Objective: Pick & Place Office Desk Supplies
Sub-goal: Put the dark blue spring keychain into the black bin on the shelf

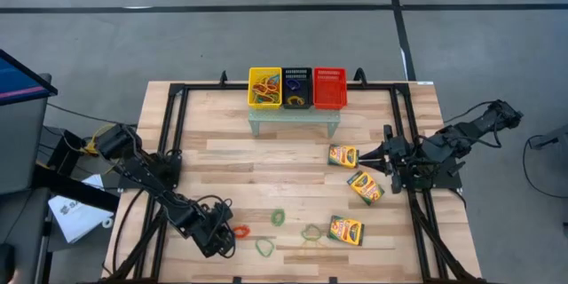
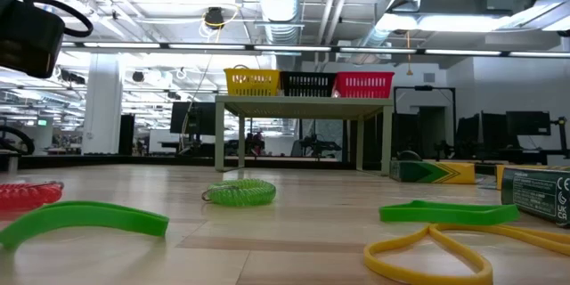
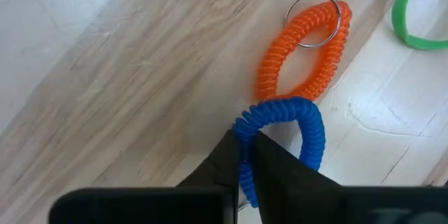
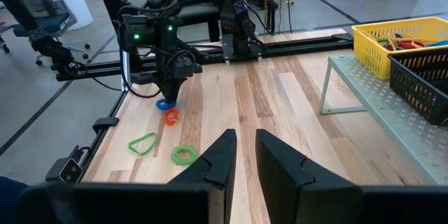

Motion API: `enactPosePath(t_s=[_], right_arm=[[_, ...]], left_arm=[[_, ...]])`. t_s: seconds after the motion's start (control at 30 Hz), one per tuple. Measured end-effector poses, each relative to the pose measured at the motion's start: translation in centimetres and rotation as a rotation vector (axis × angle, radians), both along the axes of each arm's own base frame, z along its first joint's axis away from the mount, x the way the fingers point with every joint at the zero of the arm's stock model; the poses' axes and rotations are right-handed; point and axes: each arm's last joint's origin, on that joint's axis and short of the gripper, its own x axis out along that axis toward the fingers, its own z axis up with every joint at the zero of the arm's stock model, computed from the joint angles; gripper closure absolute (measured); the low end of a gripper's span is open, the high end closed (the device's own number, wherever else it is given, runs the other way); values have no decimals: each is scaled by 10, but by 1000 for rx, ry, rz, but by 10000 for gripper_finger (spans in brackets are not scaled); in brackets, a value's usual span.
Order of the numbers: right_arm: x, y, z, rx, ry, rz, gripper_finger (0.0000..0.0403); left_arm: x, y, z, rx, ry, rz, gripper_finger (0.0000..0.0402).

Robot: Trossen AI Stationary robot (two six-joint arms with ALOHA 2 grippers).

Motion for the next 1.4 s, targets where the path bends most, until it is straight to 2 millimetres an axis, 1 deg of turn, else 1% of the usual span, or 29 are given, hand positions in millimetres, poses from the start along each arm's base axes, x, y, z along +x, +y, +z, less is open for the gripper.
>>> enactPosePath(t_s=[0.1, 0.2, 0.27, 0.37, 0.5, 0.6, 0.7, 0.77, 0.87, 0.93, 1.07, 1.13, 1.23, 1.3, 1.4], right_arm=[[0, 0, 0, 0, 0, 0, 349], [0, 0, 0, 0, 0, 0, 349], [0, 0, 0, 0, 0, 0, 349], [0, 0, 0, 0, 0, 0, 349], [0, 0, 0, 0, 0, -1, 349], [4, 0, -1, -7, 10, -14, 349], [10, 1, -3, -10, 15, -33, 349], [16, 2, -5, -16, 24, -52, 349], [30, 2, -9, -61, 41, -107, 344], [40, 3, -13, -117, 59, -128, 337], [63, 4, -20, -193, 65, -165, 316], [73, 4, -23, -216, 60, -178, 302], [84, 3, -28, -243, 58, -195, 280], [89, 1, -30, -250, 62, -206, 266], [91, -1, -30, -249, 62, -218, 249]], left_arm=[[0, 0, 1, -3, -7, 0, 379], [-1, 1, 6, -26, -15, -1, 378], [-3, 2, 18, -59, -36, -4, 383], [-5, 7, 39, -76, -129, 15, 388], [-7, 19, 71, 31, -368, 37, 386], [-6, 34, 91, 198, -532, 52, 386], [0, 55, 107, 369, -624, 81, 387], [9, 70, 114, 467, -657, 106, 386], [28, 90, 123, 582, -699, 131, 386], [44, 104, 130, 645, -742, 156, 386], [70, 128, 136, 746, -810, 194, 386], [81, 136, 138, 787, -852, 198, 386], [96, 145, 138, 814, -919, 160, 386], [103, 148, 137, 812, -962, 143, 385], [109, 152, 131, 803, -973, 133, 385]])
